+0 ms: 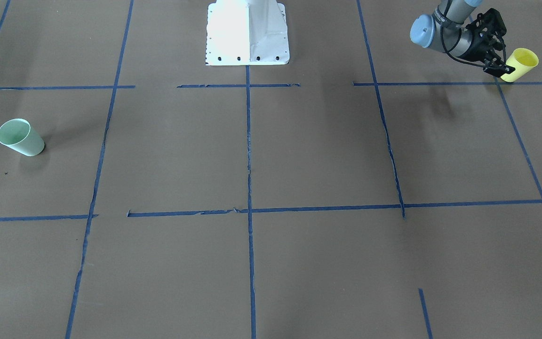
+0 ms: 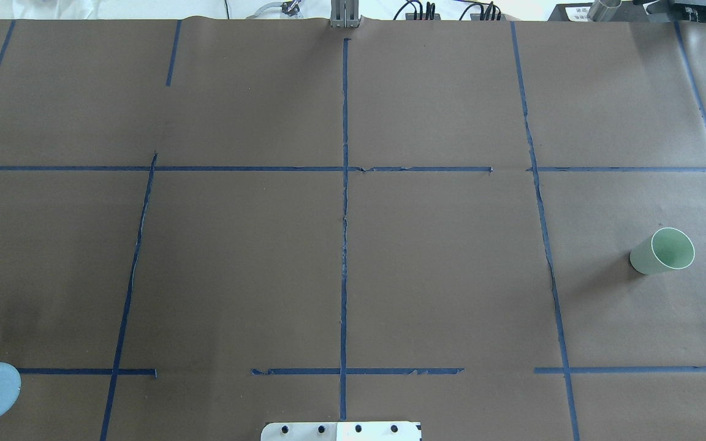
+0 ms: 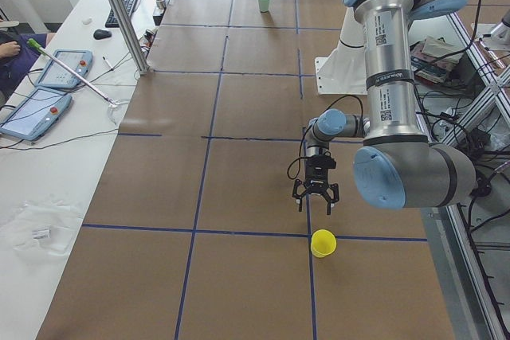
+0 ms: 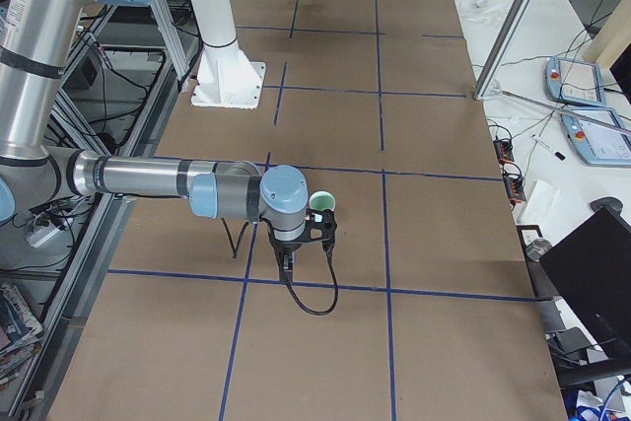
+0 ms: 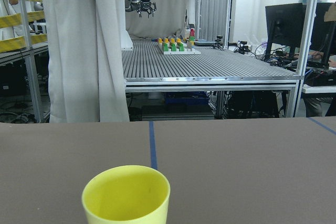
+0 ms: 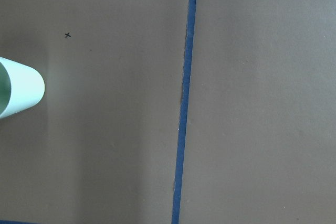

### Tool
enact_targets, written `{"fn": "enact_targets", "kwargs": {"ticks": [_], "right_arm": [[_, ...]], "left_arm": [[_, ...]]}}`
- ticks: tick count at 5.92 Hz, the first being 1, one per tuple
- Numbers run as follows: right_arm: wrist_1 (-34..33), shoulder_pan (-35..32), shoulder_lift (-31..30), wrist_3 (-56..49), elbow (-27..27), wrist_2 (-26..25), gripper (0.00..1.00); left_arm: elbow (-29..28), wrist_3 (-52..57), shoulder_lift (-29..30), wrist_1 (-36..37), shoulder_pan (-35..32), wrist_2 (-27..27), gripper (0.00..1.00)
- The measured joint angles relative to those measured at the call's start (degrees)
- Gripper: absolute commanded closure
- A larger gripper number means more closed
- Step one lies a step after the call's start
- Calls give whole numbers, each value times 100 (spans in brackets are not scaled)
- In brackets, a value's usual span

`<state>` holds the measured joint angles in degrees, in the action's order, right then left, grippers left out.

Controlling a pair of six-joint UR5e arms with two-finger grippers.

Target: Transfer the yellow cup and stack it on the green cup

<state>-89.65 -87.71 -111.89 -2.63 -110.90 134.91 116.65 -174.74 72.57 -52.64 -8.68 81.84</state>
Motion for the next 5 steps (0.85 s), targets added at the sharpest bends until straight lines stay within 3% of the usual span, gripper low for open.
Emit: {"fn": "enact_targets", "kwargs": {"ticks": [5], "right_arm": [[72,-1,9,7,-8,0,0]], "left_arm": [[-967,-421,51,-243,590,197,0]]}}
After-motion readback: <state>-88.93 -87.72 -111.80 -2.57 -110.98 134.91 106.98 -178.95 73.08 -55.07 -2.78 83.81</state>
